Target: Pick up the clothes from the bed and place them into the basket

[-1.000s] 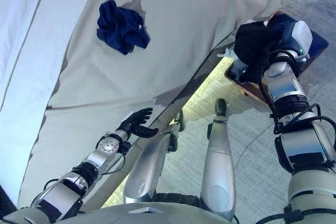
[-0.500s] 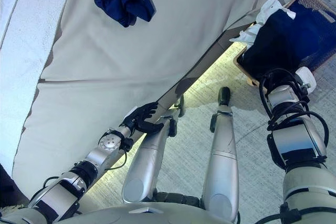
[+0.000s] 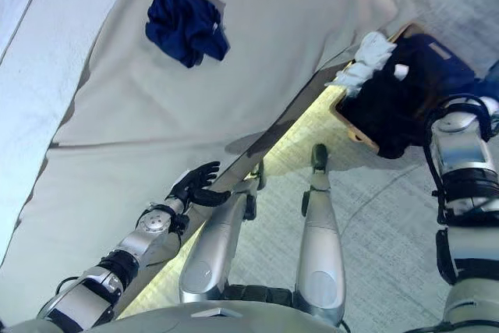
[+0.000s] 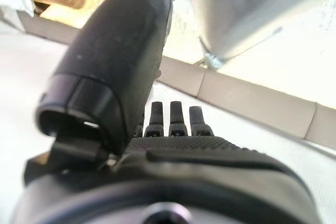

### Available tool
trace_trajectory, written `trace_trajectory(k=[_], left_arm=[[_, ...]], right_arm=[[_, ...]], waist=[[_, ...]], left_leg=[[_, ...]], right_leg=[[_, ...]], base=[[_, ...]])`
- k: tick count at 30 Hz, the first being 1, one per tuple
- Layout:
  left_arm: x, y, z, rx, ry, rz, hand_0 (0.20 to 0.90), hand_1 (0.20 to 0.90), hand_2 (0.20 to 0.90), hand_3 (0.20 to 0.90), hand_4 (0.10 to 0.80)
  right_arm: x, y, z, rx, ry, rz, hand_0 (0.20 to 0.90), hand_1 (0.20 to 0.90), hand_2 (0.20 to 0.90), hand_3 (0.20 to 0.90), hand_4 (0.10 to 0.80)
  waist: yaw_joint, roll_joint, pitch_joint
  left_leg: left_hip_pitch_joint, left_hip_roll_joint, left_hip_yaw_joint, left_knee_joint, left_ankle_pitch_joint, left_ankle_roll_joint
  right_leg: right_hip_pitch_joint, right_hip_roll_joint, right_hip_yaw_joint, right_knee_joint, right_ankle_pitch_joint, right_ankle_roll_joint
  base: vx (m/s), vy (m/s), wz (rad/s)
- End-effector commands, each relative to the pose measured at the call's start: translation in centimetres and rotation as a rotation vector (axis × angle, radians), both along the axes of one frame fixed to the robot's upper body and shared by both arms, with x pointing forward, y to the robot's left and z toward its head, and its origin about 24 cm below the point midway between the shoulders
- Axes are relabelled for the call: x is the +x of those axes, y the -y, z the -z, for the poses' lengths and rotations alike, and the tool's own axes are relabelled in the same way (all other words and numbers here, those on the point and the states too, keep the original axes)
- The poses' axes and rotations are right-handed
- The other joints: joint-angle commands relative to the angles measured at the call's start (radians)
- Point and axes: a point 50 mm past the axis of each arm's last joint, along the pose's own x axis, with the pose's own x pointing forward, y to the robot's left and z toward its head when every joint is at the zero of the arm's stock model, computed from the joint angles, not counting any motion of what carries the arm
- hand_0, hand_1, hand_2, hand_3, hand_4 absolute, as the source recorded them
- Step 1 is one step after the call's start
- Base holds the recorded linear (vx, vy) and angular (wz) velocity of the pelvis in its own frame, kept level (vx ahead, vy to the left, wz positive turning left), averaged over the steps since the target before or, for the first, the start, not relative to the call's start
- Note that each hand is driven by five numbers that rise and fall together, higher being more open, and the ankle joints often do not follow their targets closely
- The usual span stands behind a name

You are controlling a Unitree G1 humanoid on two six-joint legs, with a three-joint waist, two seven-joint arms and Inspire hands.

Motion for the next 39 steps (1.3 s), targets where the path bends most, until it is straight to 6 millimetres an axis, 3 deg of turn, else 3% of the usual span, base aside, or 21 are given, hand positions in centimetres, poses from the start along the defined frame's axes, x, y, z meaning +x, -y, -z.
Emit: trace_trajectory(k=[1,4,7,10,13,16,19,23,27,34,39], left_arm=[[-2.6,-3.2,1.4,0.03,-0.073,-0.13,0.9,0.9,0.9,0.9,0.8],[-3.1,-3.6,1.8,0.028,-0.108,-0.158,0.9,0.9,0.9,0.9,0.8],[-4.3,-3.8,2.7,0.039,-0.155,-0.167,0.9,0.9,0.9,0.9,0.8],[-5.8,-3.7,3.8,0.056,-0.211,-0.152,0.9,0.9,0.9,0.9,0.8],[-6.9,-3.8,4.4,0.077,-0.247,-0.133,0.9,0.9,0.9,0.9,0.8],[-7.1,-4.2,4.6,0.125,-0.285,-0.095,0.9,0.9,0.9,0.9,0.8],[-6.8,-4.3,4.6,0.135,-0.293,-0.078,0.9,0.9,0.9,0.9,0.8],[-6.6,-3.8,4.9,0.108,-0.301,-0.107,0.9,0.9,0.9,0.9,0.8],[-6.7,-3.6,5.1,0.098,-0.312,-0.115,0.9,0.9,0.9,0.9,0.8],[-6.2,-3.6,4.7,0.024,-0.268,-0.17,0.9,0.9,0.9,0.9,0.8],[-5.9,-4.4,4.2,0.005,-0.248,-0.206,0.9,0.9,0.9,0.9,0.8]], right_arm=[[-2.8,-0.6,-5.7,-0.305,0.198,0.074,0.9,0.9,0.9,0.9,0.8],[-3.0,-3.0,-5.8,-0.38,0.194,-0.041,0.9,0.9,0.9,0.9,0.8],[-1.5,-5.8,-5.5,-0.416,0.121,-0.287,0.9,0.9,0.9,0.9,0.8],[1.4,-8.5,-2.9,-0.391,-0.118,-0.553,0.9,0.9,0.9,0.9,0.8],[3.6,-10.1,0.3,-0.255,-0.281,-0.727,0.9,0.9,0.9,0.9,0.8],[6.0,-12.2,5.4,-0.001,-0.447,-0.882,0.9,0.9,0.9,0.9,0.8],[6.9,-13.0,6.7,0.067,-0.409,-0.84,0.9,0.9,0.9,0.9,0.8],[8.7,-14.4,5.1,0.117,-0.185,-0.71,0.9,0.9,0.9,0.9,0.8],[9.5,-15.7,4.4,0.099,-0.151,-0.631,0.9,0.9,0.9,0.9,0.8],[10.6,-13.7,1.9,-0.082,-0.198,-0.395,0.9,0.9,0.9,0.9,0.8],[10.7,-12.2,1.4,-0.064,-0.256,-0.306,0.9,0.9,0.9,0.9,0.8]], waist=[[-0.024,-0.085,-0.099],[-0.013,-0.101,-0.134],[0.019,-0.119,-0.177],[0.064,-0.138,-0.211],[0.103,-0.151,-0.229],[0.152,-0.164,-0.227],[0.19,-0.164,-0.207],[0.247,-0.15,-0.179],[0.284,-0.138,-0.155],[0.372,-0.118,-0.089],[0.417,-0.121,-0.042]], left_leg=[[0.036,0.001,0.004,-0.003,-0.055,0.008],[0.071,0.001,-0.002,-0.021,-0.057,0.013],[0.112,-0.006,-0.021,-0.025,-0.066,0.013],[0.155,-0.02,-0.045,-0.016,-0.079,0.012],[0.18,-0.025,-0.067,-0.017,-0.084,0.012],[0.193,-0.028,-0.098,-0.033,-0.081,0.013],[0.193,-0.027,-0.117,-0.047,-0.076,0.016],[0.167,-0.042,-0.149,-0.05,-0.07,0.017],[0.135,-0.058,-0.177,-0.029,-0.068,0.021],[0.046,-0.083,-0.217,0.052,-0.078,0.019],[-0.003,-0.09,-0.238,0.08,-0.078,0.018]], right_leg=[[0.026,0.028,-0.026,0.048,-0.037,0.017],[0.071,0.023,-0.025,0.043,-0.048,0.02],[0.135,0.011,-0.039,0.033,-0.061,0.021],[0.208,-0.01,-0.068,0.008,-0.064,0.021],[0.251,-0.022,-0.099,-0.007,-0.063,0.022],[0.283,-0.032,-0.139,-0.028,-0.058,0.026],[0.294,-0.044,-0.174,-0.041,-0.04,0.029],[0.3,-0.069,-0.22,-0.053,-0.027,0.03],[0.295,-0.087,-0.248,-0.039,-0.027,0.029],[0.262,-0.117,-0.301,-0.005,-0.027,0.033],[0.233,-0.121,-0.329,0.015,-0.027,0.036]], base=[[0.07,0.144,-0.04],[0.077,0.081,0.04],[0.094,0.067,0.12],[0.153,0.102,0.19],[0.125,0.077,0.2],[0.086,0.048,0.41],[0.039,0.041,0.58],[0.007,0.092,0.45],[0.017,0.093,0.35],[0.008,0.078,0.26],[0.014,0.018,0.18]])
